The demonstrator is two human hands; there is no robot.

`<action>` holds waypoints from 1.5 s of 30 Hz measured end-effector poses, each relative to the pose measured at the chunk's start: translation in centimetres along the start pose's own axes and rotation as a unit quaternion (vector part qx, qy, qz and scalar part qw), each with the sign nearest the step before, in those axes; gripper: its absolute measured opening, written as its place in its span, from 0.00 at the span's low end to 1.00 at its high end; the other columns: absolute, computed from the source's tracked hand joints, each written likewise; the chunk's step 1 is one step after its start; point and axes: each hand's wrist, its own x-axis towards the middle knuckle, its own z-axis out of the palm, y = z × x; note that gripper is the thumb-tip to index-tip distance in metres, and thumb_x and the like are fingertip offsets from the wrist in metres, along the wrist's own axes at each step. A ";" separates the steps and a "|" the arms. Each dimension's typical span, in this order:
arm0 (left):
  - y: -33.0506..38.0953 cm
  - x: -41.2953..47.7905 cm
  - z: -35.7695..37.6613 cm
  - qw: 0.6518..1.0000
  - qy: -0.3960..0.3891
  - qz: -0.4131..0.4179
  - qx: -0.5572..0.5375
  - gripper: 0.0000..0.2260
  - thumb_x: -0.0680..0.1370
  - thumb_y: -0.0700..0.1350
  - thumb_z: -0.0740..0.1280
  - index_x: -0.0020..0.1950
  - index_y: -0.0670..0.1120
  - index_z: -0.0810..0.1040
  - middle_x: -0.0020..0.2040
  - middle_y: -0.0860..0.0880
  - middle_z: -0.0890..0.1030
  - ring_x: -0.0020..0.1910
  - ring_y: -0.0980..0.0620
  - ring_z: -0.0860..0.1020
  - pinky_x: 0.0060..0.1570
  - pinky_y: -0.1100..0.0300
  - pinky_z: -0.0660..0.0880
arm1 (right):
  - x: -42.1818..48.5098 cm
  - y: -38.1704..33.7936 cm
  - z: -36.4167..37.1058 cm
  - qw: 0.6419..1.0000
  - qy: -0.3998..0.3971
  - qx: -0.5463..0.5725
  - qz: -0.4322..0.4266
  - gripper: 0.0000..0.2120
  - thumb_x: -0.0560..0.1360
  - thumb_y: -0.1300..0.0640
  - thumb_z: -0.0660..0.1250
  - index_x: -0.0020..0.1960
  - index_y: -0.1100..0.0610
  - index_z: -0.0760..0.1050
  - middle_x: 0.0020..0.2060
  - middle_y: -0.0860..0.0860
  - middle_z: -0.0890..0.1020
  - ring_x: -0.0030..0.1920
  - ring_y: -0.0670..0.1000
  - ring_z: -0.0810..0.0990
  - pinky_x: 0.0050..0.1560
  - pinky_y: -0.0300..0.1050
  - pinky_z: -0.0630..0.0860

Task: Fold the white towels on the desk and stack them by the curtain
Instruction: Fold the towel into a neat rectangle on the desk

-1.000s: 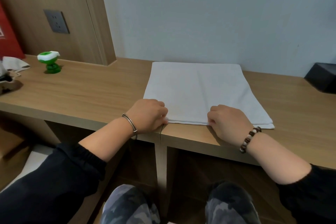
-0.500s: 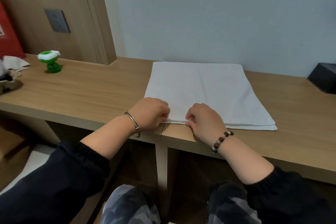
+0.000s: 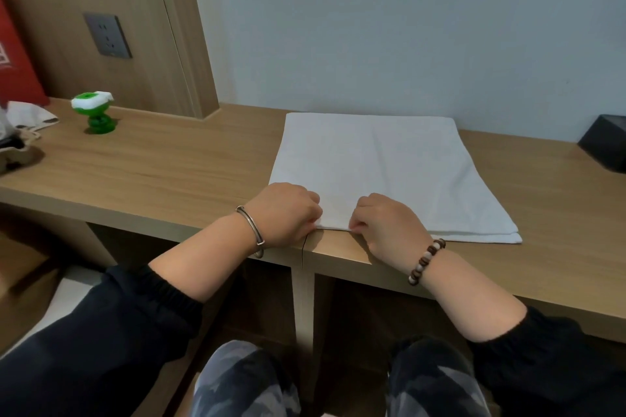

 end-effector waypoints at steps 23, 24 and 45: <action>5.3 9.6 3.9 0.972 -0.051 -0.160 -0.163 0.26 0.81 0.60 0.43 0.78 0.56 0.43 0.79 0.51 0.45 0.77 0.47 0.44 0.71 0.39 0.43 | -4.8 5.9 -4.3 0.992 -0.057 0.017 0.111 0.12 0.77 0.59 0.62 0.58 0.51 0.79 0.53 0.45 0.77 0.54 0.45 0.72 0.55 0.37 0.69; 5.3 9.7 4.0 0.972 -0.048 -0.164 -0.164 0.26 0.81 0.60 0.43 0.78 0.56 0.43 0.79 0.51 0.45 0.77 0.47 0.44 0.71 0.39 0.43 | -4.8 5.8 -4.2 0.992 -0.059 0.002 0.108 0.12 0.77 0.59 0.62 0.58 0.50 0.78 0.53 0.45 0.76 0.55 0.46 0.72 0.55 0.40 0.70; 5.5 9.6 3.8 0.971 -0.057 -0.165 -0.163 0.23 0.82 0.54 0.44 0.78 0.55 0.47 0.79 0.51 0.47 0.77 0.47 0.45 0.71 0.37 0.45 | -6.2 6.1 -2.8 0.998 0.046 -0.037 0.016 0.05 0.74 0.64 0.66 0.42 0.59 0.81 0.40 0.52 0.79 0.43 0.54 0.75 0.39 0.47 0.74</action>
